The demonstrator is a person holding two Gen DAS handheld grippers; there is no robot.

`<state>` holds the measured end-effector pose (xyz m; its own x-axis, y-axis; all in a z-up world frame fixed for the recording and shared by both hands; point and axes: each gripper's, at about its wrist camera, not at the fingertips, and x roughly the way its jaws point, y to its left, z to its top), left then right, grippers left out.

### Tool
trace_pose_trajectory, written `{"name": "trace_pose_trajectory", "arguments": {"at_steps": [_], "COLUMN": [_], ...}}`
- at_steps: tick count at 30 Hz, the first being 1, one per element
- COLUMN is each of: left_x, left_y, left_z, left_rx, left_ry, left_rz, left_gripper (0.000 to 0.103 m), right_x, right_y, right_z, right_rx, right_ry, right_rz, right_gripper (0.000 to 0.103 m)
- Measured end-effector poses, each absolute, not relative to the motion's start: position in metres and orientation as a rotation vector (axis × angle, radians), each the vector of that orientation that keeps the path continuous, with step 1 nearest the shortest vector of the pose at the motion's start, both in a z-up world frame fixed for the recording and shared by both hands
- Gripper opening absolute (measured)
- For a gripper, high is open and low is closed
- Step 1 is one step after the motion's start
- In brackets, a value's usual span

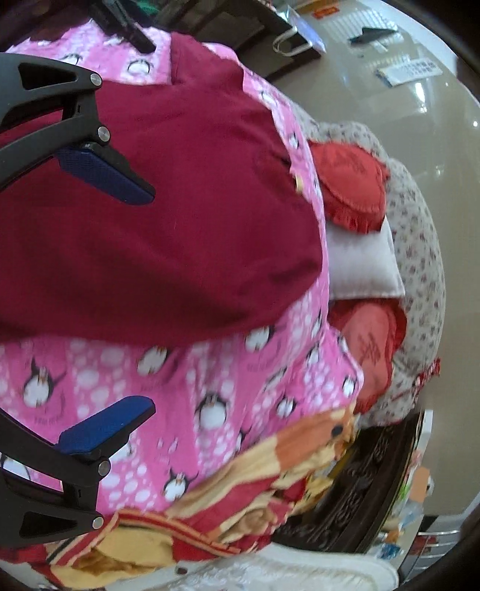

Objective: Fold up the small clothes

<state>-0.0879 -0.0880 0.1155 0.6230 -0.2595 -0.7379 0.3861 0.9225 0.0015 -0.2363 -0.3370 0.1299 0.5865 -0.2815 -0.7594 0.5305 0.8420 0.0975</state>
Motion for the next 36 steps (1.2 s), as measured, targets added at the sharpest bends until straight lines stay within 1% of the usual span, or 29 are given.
{"name": "trace_pose_trajectory", "arguments": {"at_steps": [10, 23, 36], "left_x": [-0.081, -0.064, -0.052], "left_y": [-0.104, -0.107, -0.106], "left_z": [0.104, 0.087, 0.081], "left_rx": [0.206, 0.195, 0.183], "left_ry": [0.849, 0.897, 0.917], "left_rz": [-0.365, -0.359, -0.347], "left_gripper": [0.102, 0.102, 0.102], "right_x": [-0.198, -0.172, -0.152], "right_y": [-0.307, -0.304, -0.295], "right_z": [0.125, 0.110, 0.100], "right_rx": [0.318, 0.320, 0.316], "right_ry": [0.833, 0.858, 0.874], "right_rz": [-0.407, -0.398, -0.366], "right_gripper": [0.102, 0.102, 0.102]}}
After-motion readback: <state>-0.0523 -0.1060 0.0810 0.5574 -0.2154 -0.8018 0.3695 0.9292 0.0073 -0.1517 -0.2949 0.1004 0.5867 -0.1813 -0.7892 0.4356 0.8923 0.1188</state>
